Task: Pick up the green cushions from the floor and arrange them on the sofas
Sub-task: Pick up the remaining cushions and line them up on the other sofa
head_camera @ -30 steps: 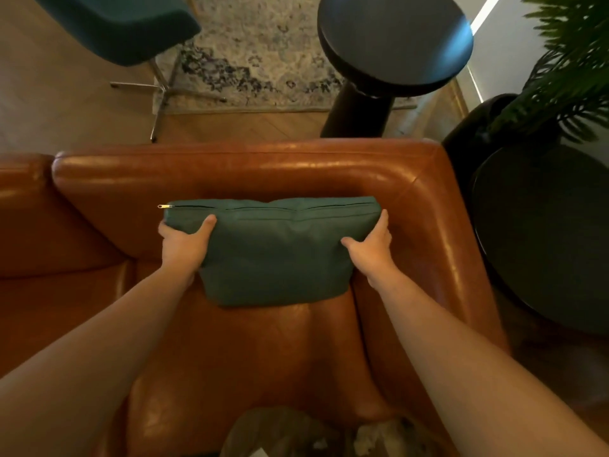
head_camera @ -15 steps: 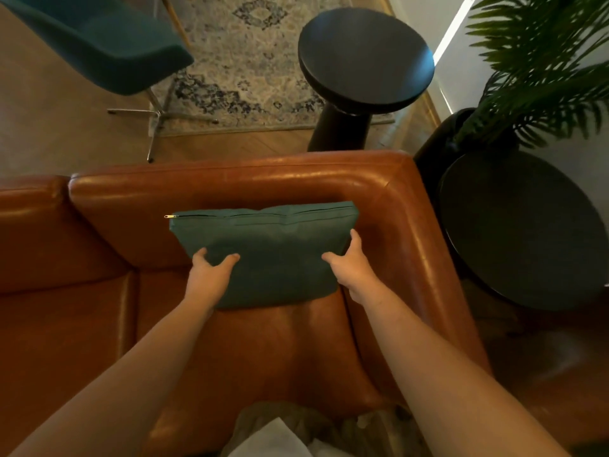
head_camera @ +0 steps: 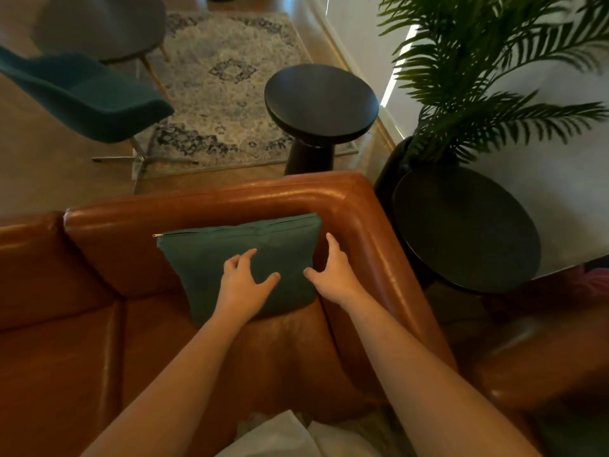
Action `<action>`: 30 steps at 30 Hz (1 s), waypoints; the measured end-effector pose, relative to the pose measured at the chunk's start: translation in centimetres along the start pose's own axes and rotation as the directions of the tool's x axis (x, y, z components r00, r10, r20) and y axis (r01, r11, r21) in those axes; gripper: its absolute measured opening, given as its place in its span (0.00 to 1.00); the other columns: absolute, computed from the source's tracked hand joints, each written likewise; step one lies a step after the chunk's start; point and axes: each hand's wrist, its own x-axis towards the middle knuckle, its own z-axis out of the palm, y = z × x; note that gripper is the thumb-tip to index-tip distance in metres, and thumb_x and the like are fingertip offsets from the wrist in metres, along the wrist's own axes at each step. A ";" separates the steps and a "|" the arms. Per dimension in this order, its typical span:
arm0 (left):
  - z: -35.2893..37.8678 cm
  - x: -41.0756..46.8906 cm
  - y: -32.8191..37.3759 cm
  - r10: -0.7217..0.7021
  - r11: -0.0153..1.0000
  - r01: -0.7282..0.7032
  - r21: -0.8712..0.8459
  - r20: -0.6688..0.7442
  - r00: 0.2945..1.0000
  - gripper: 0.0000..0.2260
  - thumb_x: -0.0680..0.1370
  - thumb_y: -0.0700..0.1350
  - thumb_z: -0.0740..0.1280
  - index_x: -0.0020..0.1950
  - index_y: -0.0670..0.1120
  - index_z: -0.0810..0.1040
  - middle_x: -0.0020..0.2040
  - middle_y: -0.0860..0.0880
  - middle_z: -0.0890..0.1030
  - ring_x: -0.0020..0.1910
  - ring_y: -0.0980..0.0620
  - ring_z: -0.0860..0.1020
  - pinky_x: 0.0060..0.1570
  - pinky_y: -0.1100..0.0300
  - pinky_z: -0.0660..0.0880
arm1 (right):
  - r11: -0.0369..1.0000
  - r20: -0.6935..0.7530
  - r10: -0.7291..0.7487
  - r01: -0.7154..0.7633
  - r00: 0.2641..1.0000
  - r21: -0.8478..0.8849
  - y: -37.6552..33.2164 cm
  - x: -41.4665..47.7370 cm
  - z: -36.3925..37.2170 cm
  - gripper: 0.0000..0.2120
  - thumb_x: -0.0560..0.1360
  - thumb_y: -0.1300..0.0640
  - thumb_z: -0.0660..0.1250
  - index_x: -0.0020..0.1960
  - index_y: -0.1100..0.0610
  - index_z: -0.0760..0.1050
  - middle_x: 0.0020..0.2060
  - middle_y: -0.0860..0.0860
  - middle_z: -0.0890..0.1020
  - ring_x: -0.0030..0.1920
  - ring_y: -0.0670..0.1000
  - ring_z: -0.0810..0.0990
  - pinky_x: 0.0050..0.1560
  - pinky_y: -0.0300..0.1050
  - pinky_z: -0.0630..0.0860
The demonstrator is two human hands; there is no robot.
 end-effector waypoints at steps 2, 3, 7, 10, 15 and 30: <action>0.3 -0.8 0.7 0.011 1.000 -0.011 0.009 0.010 1.000 0.37 0.79 0.60 0.72 0.84 0.56 0.60 0.83 0.46 0.57 0.78 0.42 0.67 0.74 0.44 0.70 | 0.999 0.005 -0.029 0.029 1.000 -0.043 0.2 -0.8 -0.8 0.48 0.83 0.56 0.74 0.89 0.48 0.44 0.86 0.53 0.55 0.85 0.57 0.58 0.82 0.54 0.63; 0.4 -1.3 1.1 0.017 1.000 -0.017 0.016 0.006 1.000 0.37 0.79 0.60 0.72 0.84 0.56 0.60 0.83 0.46 0.57 0.78 0.42 0.67 0.74 0.44 0.70 | 0.997 0.010 -0.041 0.042 0.999 -0.062 0.4 -1.3 -1.2 0.48 0.83 0.56 0.73 0.89 0.48 0.44 0.87 0.53 0.54 0.86 0.57 0.58 0.82 0.54 0.62; 1.3 -2.8 2.2 0.030 0.998 -0.030 0.046 -0.004 1.000 0.38 0.79 0.62 0.72 0.84 0.56 0.59 0.83 0.45 0.58 0.78 0.41 0.67 0.75 0.43 0.70 | 0.990 0.025 -0.079 0.082 0.997 -0.117 1.1 -2.5 -3.2 0.48 0.83 0.54 0.73 0.89 0.47 0.43 0.87 0.53 0.51 0.86 0.58 0.58 0.81 0.54 0.64; 2.6 -4.2 3.4 0.034 0.998 -0.034 0.052 -0.005 0.999 0.37 0.79 0.61 0.72 0.84 0.56 0.59 0.83 0.45 0.57 0.79 0.41 0.65 0.75 0.44 0.70 | 0.985 0.035 -0.098 0.102 0.995 -0.136 2.1 -3.4 -5.1 0.47 0.84 0.54 0.72 0.89 0.47 0.44 0.88 0.53 0.50 0.86 0.57 0.58 0.81 0.53 0.64; 5.9 -7.1 5.6 0.045 0.996 -0.043 0.076 -0.036 0.998 0.38 0.79 0.61 0.72 0.84 0.56 0.58 0.82 0.44 0.56 0.79 0.40 0.64 0.75 0.42 0.69 | 0.966 0.046 -0.149 0.155 0.988 -0.208 4.9 -4.7 -8.7 0.46 0.83 0.52 0.73 0.89 0.49 0.46 0.88 0.53 0.53 0.86 0.56 0.58 0.81 0.51 0.62; 13.3 -21.8 5.9 -0.143 0.969 0.185 0.163 -0.240 0.960 0.39 0.79 0.62 0.72 0.84 0.57 0.57 0.83 0.44 0.54 0.81 0.37 0.59 0.77 0.39 0.66 | 0.884 0.266 -0.281 0.357 0.922 -0.303 12.6 -11.1 -13.4 0.45 0.84 0.51 0.72 0.89 0.46 0.46 0.86 0.54 0.56 0.83 0.60 0.63 0.79 0.55 0.67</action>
